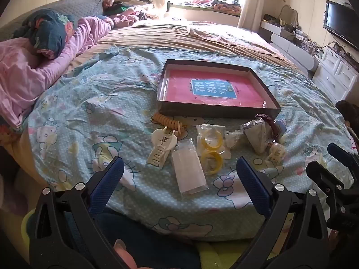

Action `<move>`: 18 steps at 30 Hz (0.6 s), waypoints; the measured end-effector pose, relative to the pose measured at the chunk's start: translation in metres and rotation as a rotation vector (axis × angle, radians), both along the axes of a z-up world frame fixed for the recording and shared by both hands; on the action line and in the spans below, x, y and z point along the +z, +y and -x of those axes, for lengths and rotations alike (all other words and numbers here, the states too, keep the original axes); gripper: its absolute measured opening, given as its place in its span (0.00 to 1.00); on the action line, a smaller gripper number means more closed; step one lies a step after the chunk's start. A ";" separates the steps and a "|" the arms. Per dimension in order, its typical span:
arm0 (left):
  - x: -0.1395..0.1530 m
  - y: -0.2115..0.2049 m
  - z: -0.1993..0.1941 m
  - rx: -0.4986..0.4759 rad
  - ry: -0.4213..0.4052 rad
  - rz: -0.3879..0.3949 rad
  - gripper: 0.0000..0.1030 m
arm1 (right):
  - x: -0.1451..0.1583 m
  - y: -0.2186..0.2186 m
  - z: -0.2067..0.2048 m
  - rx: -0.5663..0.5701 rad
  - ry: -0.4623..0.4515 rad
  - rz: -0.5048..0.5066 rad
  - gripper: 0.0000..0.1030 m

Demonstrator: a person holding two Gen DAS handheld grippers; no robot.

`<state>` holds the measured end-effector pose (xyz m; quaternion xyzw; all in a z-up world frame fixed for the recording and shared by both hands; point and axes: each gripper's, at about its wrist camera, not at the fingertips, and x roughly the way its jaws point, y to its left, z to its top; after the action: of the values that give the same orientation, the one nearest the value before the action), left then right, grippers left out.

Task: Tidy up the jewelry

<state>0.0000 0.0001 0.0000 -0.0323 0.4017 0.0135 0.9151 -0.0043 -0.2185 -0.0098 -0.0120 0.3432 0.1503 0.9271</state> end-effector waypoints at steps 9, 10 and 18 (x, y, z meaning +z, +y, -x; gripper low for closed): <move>0.000 0.000 0.000 0.000 -0.004 0.001 0.91 | 0.000 0.000 0.000 0.001 0.006 0.000 0.96; 0.000 0.000 0.000 0.001 -0.004 -0.001 0.91 | 0.000 0.000 0.000 0.000 0.004 0.001 0.96; 0.000 0.000 0.000 0.002 -0.003 0.003 0.91 | 0.000 0.000 0.000 -0.003 0.004 0.004 0.96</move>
<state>0.0004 0.0000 -0.0001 -0.0342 0.4004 0.0135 0.9156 -0.0047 -0.2182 -0.0098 -0.0131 0.3454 0.1484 0.9266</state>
